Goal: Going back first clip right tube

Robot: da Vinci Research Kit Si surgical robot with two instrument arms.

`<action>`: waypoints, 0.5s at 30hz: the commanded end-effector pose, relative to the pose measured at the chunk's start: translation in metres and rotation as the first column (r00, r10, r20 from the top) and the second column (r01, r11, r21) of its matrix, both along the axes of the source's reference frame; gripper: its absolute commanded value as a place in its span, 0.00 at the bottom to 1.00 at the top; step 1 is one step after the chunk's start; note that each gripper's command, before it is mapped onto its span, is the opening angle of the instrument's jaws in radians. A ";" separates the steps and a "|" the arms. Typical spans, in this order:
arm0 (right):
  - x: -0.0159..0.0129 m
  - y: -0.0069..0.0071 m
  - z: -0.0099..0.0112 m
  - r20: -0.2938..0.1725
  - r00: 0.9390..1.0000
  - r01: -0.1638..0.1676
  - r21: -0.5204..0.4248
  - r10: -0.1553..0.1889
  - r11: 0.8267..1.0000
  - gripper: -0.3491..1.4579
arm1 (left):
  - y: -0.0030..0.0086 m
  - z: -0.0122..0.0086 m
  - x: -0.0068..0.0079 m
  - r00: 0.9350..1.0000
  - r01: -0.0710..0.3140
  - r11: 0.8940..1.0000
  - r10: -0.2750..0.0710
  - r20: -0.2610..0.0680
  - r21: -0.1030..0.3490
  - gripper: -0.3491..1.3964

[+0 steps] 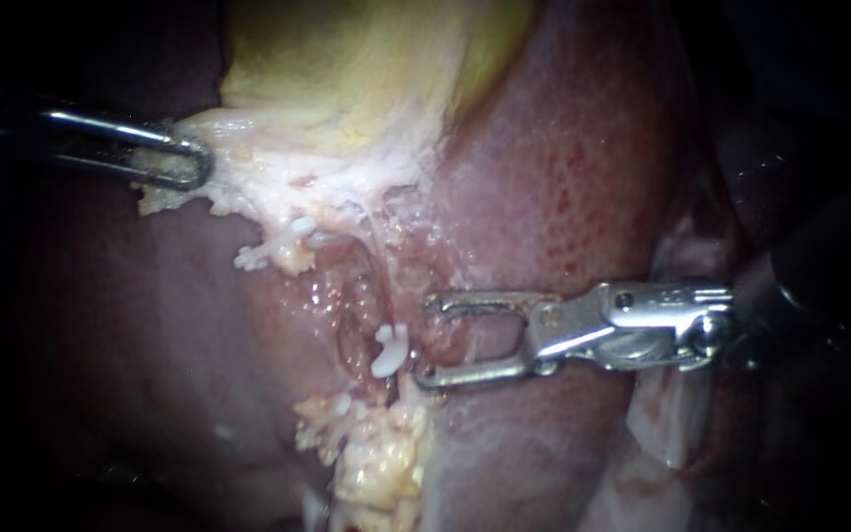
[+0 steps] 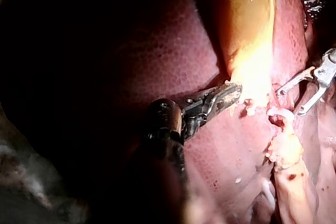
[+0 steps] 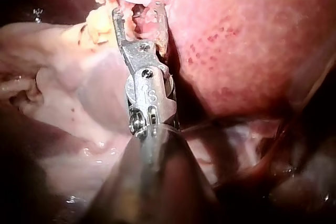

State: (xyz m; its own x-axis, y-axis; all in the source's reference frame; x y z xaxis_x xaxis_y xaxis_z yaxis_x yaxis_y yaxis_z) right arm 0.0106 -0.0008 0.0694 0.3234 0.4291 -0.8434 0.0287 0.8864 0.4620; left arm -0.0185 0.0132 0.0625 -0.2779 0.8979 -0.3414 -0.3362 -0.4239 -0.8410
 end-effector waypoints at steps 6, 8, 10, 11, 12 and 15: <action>-0.0034 0.0012 -0.0025 -0.027 0.999 0.044 -0.102 -0.047 0.994 0.47 | 0.0000 -0.0001 0.0001 1.000 -0.001 1.000 0.001 0.001 0.000 0.00; -0.0045 0.0016 -0.0032 -0.032 0.998 0.052 -0.119 -0.056 0.992 0.47 | 0.0000 -0.0001 0.0001 1.000 -0.001 1.000 0.001 0.001 0.000 0.00; -0.0055 0.0021 -0.0039 -0.036 0.997 0.057 -0.125 -0.062 0.991 0.47 | 0.0000 -0.0001 0.0001 1.000 0.000 1.000 0.000 0.001 0.000 0.00; -0.0058 0.0023 -0.0042 -0.038 0.997 0.059 -0.128 -0.064 0.990 0.47 | 0.0000 0.0000 0.0000 1.000 0.000 1.000 0.000 0.000 0.000 0.00; -0.0062 0.0025 -0.0044 -0.037 0.997 0.058 -0.132 -0.064 0.989 0.47 | 0.0000 0.0000 0.0000 1.000 0.000 1.000 0.000 0.000 0.000 0.00; -0.0070 0.0032 -0.0050 -0.032 0.998 0.049 -0.134 -0.054 0.990 0.47 | -0.0002 0.0002 -0.0004 1.000 0.002 1.000 -0.002 -0.002 -0.002 0.00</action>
State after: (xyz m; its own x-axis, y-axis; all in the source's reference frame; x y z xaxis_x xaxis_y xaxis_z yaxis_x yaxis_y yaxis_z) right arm 0.0034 0.0026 0.0642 0.3114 0.2930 -0.9040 0.0873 0.9384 0.3343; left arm -0.0190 0.0129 0.0627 -0.2766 0.8974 -0.3439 -0.3363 -0.4256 -0.8401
